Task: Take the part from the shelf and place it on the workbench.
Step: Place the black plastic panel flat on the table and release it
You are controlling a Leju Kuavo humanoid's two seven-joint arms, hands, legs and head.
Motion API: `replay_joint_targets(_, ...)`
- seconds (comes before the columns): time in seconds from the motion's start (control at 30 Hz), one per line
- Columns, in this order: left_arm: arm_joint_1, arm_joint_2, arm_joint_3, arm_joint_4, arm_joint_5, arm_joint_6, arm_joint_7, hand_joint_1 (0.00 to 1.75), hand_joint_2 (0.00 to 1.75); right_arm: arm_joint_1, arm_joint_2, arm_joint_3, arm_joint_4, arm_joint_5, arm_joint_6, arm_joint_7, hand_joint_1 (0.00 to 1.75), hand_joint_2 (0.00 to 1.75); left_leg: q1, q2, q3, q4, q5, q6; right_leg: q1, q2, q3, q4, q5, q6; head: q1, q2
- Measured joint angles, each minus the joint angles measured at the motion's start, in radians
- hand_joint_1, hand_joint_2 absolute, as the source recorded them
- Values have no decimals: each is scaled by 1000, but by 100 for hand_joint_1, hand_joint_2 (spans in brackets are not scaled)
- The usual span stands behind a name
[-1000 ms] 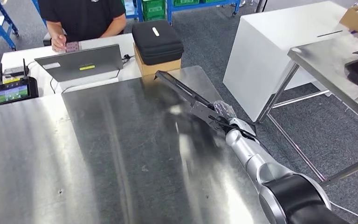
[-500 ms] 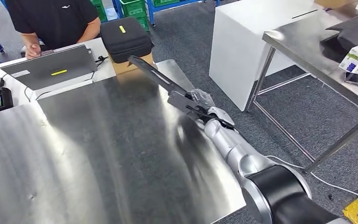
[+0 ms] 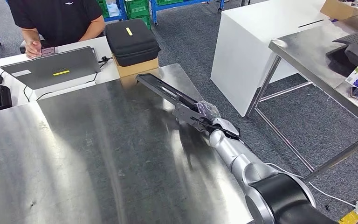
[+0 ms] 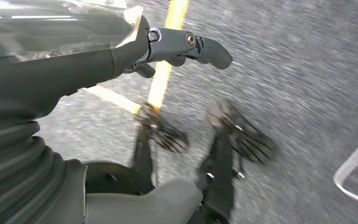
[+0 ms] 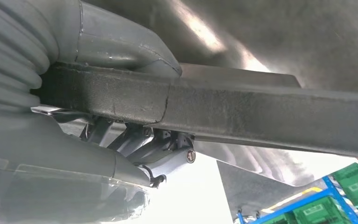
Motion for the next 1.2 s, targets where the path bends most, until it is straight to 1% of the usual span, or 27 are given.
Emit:
replay_joint_targets(0.07,8,-4,5,0,0,0,4,0,175,-3,1,-1,0,-5,4,-8,175,175,1,-2,15,-28,53,2,1,0,17,-28,6,4,0,0)
replay_joint_targets(0.1,8,-6,7,0,-1,-3,1,0,175,-3,1,-1,0,-8,5,-15,175,175,2,-4,18,-37,67,0,2,-2,23,-39,9,5,0,0)
replay_joint_targets(0.17,6,-9,9,0,0,-8,-5,0,175,2,-1,-3,0,-9,5,-28,175,175,4,-11,20,-47,68,1,-1,-7,36,-64,14,8,1,0)
replay_joint_targets(0.3,-1,-10,19,1,27,-20,9,0,175,12,-4,-3,2,-5,6,-38,175,175,7,-19,27,-47,58,19,-12,-14,65,-96,11,24,0,0)
replay_joint_targets(0.33,-2,-10,22,0,32,-21,10,0,175,14,-4,-3,0,-4,6,-38,175,175,8,-19,46,-68,58,26,-7,-19,80,-104,15,29,0,0)
replay_joint_targets(0.37,-2,-12,25,1,36,-21,9,0,175,16,-5,-3,0,-4,8,-40,175,175,5,-18,68,-99,58,36,-3,-24,87,-99,12,29,1,0)
replay_joint_targets(0.4,-1,-14,27,1,38,-21,9,0,175,19,-6,-3,1,-4,13,-42,175,175,4,-15,91,-132,63,48,2,-28,82,-75,0,23,2,0)
replay_joint_targets(0.43,-1,-16,30,1,39,-21,10,0,175,23,-8,-2,4,-4,17,-45,175,175,4,-11,106,-164,73,60,5,-31,58,-23,-25,12,3,0)
replay_joint_targets(0.47,-1,-18,34,2,40,-20,11,0,175,25,-11,-1,9,-4,22,-48,175,175,1,-7,104,-175,85,67,1,-31,14,44,-64,0,5,0)
replay_joint_targets(0.5,-3,-19,36,2,41,-20,12,0,175,26,-13,0,12,-4,25,-50,175,175,2,-4,97,-177,99,70,-4,-31,-30,108,-96,-6,6,0)
replay_joint_targets(0.53,-5,-20,38,2,42,-21,14,0,175,28,-16,1,13,-4,25,-52,175,175,1,-3,83,-176,112,70,-10,-32,-65,152,-114,-3,8,0)
replay_joint_targets(0.57,-8,-20,40,2,44,-24,14,0,175,29,-17,2,13,-5,25,-55,175,175,3,-3,70,-173,122,66,-18,-32,-80,163,-112,9,10,0)
replay_joint_targets(0.6,-12,-20,41,2,47,-29,16,0,175,29,-19,2,13,-7,25,-59,175,175,6,-3,55,-166,131,59,-26,-32,-72,136,-92,26,12,0)
replay_joint_targets(0.67,-20,-18,44,2,50,-38,22,0,175,29,-21,3,13,-10,25,-67,175,175,13,0,20,-136,143,38,-38,-41,-43,55,-35,60,17,0)
replay_joint_targets(0.7,-22,-18,46,2,50,-43,27,0,175,30,-22,3,13,-12,26,-70,175,175,16,-1,3,-114,145,25,-38,-46,-41,43,-4,68,28,1)
replay_joint_targets(0.73,-23,-17,47,2,50,-47,32,0,175,27,-22,3,13,-12,27,-72,175,175,17,0,-13,-86,144,11,-37,-49,-59,55,8,61,43,1)
replay_joint_targets(0.8,-25,-16,48,3,50,-57,44,0,175,20,-18,4,10,-10,34,-74,175,175,21,5,-26,-54,147,-13,-33,-48,-90,90,13,32,81,1)
replay_joint_targets(0.83,-27,-14,49,3,50,-60,49,0,175,14,-15,4,9,-8,41,-75,175,175,24,11,-27,-49,152,-21,-35,-46,-98,91,8,17,88,1)
replay_joint_targets(0.87,-27,-12,50,3,50,-62,53,0,175,9,-10,4,9,-6,50,-74,175,175,26,16,-29,-46,147,-28,-38,-47,-97,91,15,10,89,1)
replay_joint_targets(0.9,-29,-10,51,3,51,-64,56,0,175,1,-4,5,8,-5,57,-72,175,175,28,19,-43,-21,125,-35,-42,-47,-99,89,25,5,79,1)
replay_joint_targets(0.93,-32,-7,52,2,51,-64,57,0,175,-10,3,5,6,-4,63,-70,175,175,29,20,-68,32,84,-40,-46,-45,-108,89,38,2,70,1)
replay_joint_targets(1.0,-39,-1,53,1,51,-63,59,0,175,-25,15,5,2,-3,68,-65,175,175,29,20,-135,193,-19,-48,-50,-39,-128,91,53,2,54,1)
replay_joint_targets(1.03,-41,2,53,0,51,-63,59,0,175,-24,17,5,0,-3,69,-63,175,175,29,20,-156,263,-55,-49,-51,-36,-134,92,57,5,49,1)
replay_joint_targets(1.07,-42,5,54,0,51,-63,60,0,175,-20,17,5,0,-2,69,-63,175,175,29,20,-155,296,-72,-48,-54,-35,-134,92,59,9,47,1)
replay_joint_targets(1.1,-42,7,54,0,51,-63,60,0,175,-14,15,5,0,-1,69,-63,175,175,29,20,-130,289,-72,-45,-58,-33,-131,93,59,13,46,1)
replay_joint_targets(1.13,-43,9,55,0,51,-63,60,0,175,-11,13,5,0,0,69,-63,175,175,30,21,-85,245,-62,-42,-62,-31,-127,93,56,18,48,1)
replay_joint_targets(1.2,-48,10,56,1,51,-63,59,0,175,-12,7,5,0,2,69,-62,175,175,26,22,4,143,-63,-38,-64,-23,-120,91,47,34,49,1)
